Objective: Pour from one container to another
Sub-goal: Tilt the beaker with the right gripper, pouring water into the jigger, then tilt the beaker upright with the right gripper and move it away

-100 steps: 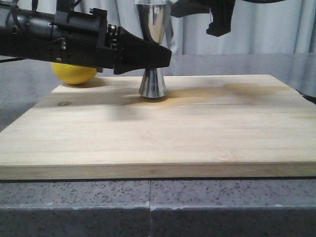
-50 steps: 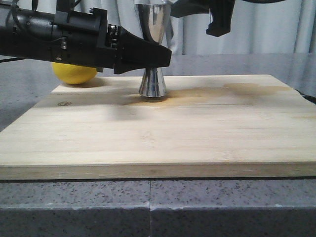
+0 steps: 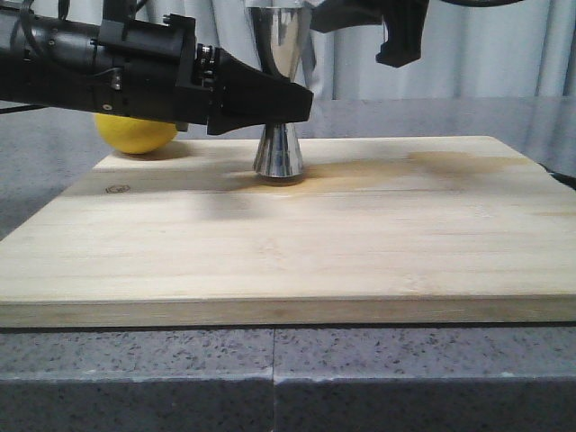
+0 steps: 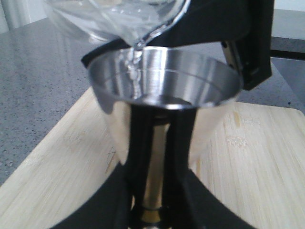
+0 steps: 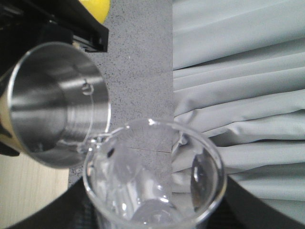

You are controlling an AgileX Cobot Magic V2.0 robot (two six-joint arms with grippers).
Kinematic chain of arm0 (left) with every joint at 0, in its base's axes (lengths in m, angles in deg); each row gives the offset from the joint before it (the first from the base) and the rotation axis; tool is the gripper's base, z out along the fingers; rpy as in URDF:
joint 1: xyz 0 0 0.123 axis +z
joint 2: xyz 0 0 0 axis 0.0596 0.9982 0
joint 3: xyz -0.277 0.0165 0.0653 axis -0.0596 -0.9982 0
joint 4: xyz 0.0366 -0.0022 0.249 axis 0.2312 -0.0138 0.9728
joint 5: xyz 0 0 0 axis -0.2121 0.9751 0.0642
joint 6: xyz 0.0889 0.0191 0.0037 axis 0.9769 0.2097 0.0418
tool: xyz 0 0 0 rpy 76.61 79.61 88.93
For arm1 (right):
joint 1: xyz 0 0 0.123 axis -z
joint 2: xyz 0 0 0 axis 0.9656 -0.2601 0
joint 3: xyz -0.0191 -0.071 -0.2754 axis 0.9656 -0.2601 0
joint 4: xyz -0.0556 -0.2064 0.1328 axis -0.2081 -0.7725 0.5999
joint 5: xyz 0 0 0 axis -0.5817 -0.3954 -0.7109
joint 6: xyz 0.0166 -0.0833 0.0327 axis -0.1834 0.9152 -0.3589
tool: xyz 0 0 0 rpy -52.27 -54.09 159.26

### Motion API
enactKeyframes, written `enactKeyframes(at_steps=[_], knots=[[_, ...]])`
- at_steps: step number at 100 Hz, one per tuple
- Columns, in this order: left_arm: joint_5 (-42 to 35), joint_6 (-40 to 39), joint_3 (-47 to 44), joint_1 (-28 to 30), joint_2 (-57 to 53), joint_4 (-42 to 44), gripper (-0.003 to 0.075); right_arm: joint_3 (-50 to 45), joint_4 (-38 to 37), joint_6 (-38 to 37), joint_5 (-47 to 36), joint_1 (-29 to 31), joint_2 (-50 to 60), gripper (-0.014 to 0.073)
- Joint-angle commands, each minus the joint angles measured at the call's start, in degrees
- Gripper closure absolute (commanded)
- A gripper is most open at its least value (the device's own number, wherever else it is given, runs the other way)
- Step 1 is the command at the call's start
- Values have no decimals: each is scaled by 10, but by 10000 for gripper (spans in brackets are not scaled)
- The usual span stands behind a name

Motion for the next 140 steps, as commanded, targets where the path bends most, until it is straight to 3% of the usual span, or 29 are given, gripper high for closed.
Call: enactKeyframes(at_steps=[1, 87, 140], knots=[[62, -2, 17, -4, -26, -50, 739, 22, -15, -1, 13, 0, 19, 315], [62, -2, 17, -4, -26, -50, 739, 22, -15, 22, 17, 0, 19, 315], [62, -2, 17, -4, -26, -50, 739, 22, 170, 7, 33, 7, 33, 315]])
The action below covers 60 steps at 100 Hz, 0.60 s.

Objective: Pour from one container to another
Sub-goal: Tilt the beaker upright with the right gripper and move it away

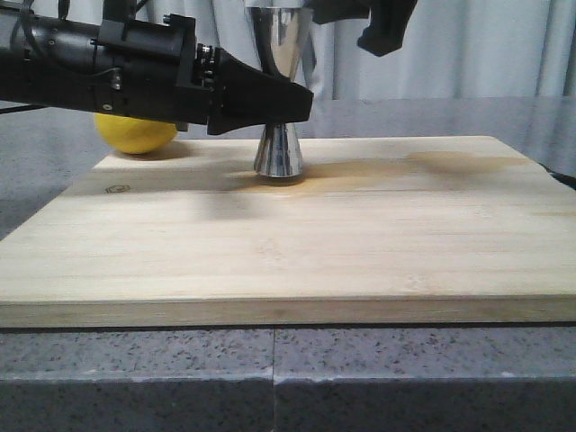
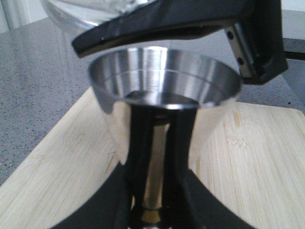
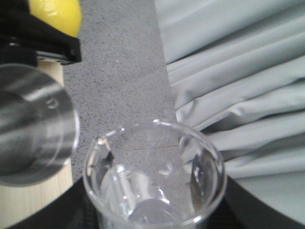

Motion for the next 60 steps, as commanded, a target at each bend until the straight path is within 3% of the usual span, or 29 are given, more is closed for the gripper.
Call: enactKeyframes(at_steps=[1, 34, 60], knots=[[62, -2, 17, -4, -26, -50, 739, 22, 47, -5, 19, 8, 30, 315], [62, -2, 17, -4, -26, -50, 739, 20, 295, -8, 1, 87, 52, 315], [62, -2, 17, -4, -26, -50, 739, -26, 424, -15, -54, 154, 75, 315]])
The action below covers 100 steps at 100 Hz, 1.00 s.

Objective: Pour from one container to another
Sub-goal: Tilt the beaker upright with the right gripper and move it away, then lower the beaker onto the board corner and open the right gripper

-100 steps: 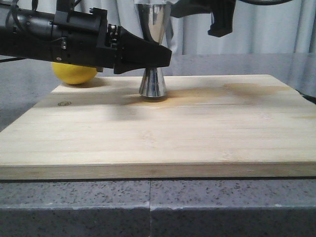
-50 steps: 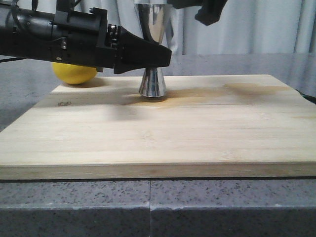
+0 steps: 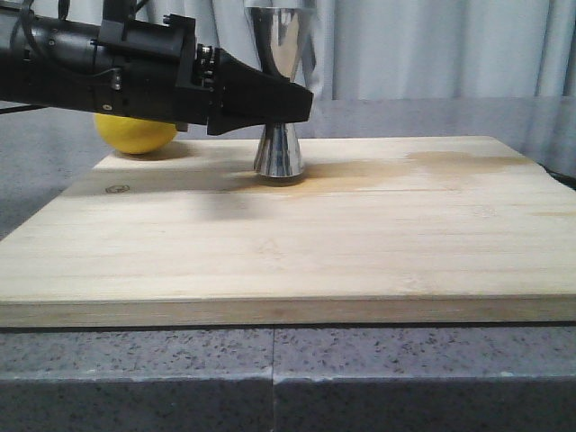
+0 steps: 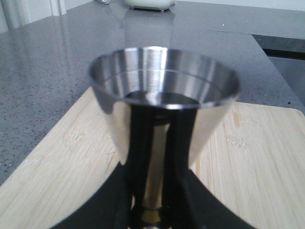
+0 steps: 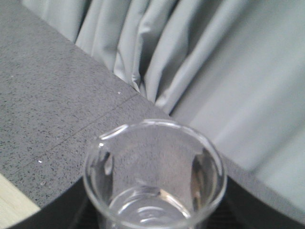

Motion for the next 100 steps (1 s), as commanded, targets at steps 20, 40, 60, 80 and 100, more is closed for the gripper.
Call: enactKeyframes(at_steps=[20, 40, 60, 80, 100], knots=[[62, -2, 17, -4, -26, -50, 739, -99, 118, -31, -169, 79, 50, 315], [62, -2, 17, -4, -26, -50, 739, -170, 120, -46, -277, 103, 50, 315], [62, -2, 17, -4, -26, -50, 739, -203, 120, -46, -293, 104, 39, 315], [62, -2, 17, -4, -26, -50, 739, -230, 120, -45, -312, 104, 21, 315], [62, -2, 17, -4, -26, -50, 739, -234, 118, -36, -328, 104, -15, 315]])
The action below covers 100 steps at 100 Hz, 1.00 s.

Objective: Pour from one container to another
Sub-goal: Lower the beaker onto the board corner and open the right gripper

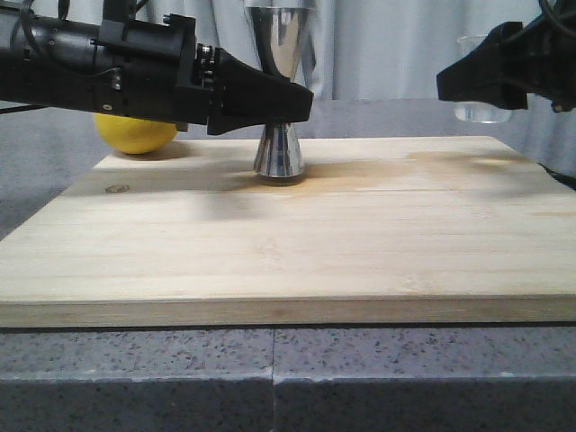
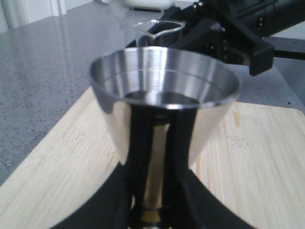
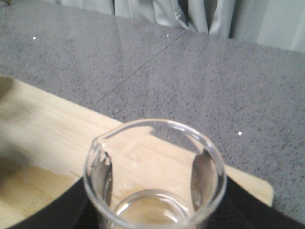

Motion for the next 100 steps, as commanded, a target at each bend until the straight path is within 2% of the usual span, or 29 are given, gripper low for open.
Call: enactKeyframes(at_steps=[1, 73, 100], knots=[[62, -2, 17, -4, -26, -50, 739, 11, 12, 10, -49, 5, 3, 315], [62, -2, 17, -4, -26, -50, 739, 11, 11, 33, -37, 5, -39, 309], [62, -2, 17, -4, -26, -50, 739, 11, 11, 33, -8, 5, -39, 236]])
